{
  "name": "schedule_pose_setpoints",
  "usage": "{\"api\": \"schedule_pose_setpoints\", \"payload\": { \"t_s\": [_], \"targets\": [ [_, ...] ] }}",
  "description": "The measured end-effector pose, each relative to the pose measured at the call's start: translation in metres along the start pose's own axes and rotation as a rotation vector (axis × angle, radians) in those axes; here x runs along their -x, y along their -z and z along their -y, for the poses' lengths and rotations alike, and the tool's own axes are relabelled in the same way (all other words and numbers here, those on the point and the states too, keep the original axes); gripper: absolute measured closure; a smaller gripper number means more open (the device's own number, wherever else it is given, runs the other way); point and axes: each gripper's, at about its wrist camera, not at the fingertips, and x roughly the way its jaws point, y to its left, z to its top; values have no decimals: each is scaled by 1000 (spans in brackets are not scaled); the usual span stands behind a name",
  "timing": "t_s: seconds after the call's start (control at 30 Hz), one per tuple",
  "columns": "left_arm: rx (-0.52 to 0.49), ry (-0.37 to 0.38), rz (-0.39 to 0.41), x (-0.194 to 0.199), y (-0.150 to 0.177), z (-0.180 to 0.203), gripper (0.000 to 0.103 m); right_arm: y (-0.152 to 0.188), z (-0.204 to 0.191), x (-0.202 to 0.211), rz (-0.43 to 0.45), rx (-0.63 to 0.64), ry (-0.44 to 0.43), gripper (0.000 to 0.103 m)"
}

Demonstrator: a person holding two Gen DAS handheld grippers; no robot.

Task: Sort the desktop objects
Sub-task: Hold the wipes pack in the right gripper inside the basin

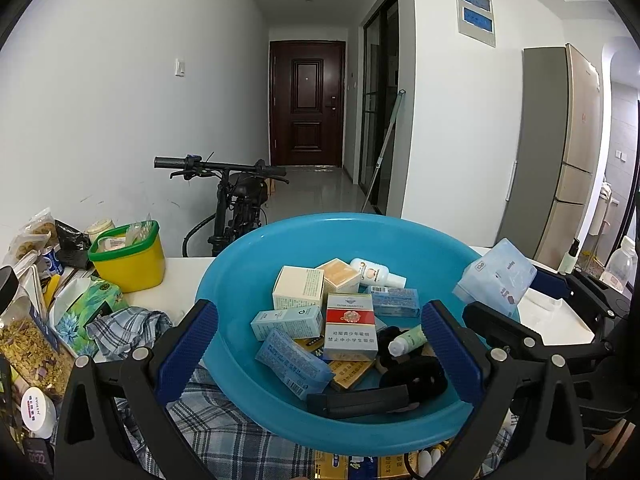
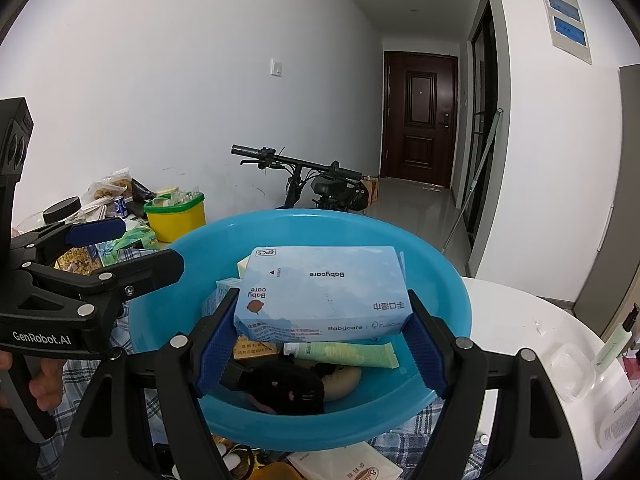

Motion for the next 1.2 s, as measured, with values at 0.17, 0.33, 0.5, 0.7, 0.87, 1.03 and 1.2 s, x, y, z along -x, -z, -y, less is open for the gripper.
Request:
{"api": "schedule_pose_setpoints", "payload": {
  "t_s": [0.17,0.33,0.5,0.7,0.87,1.03,1.2],
  "targets": [
    [-2,0,0,0,0,0,0,0,0,0,-2,1,-2,27],
    [-1,-1,0,0,0,0,0,0,0,-1,-1,-1,0,27],
    [1,-6,-4,0,0,-2,0,0,2,-2,0,-2,1,27],
    [5,-6,-4,0,-1,-4,0,1,1,-1,0,-2,2,27],
    [7,-15,-4,0,-1,-6,0,1,-1,0,4,6,3,27],
    [15,-16,-4,-1,-1,-9,0,1,-2,-1,-1,7,-1,27],
    [21,-18,-2,0,-2,-11,0,2,-3,-1,0,5,-3,27]
  ]
}}
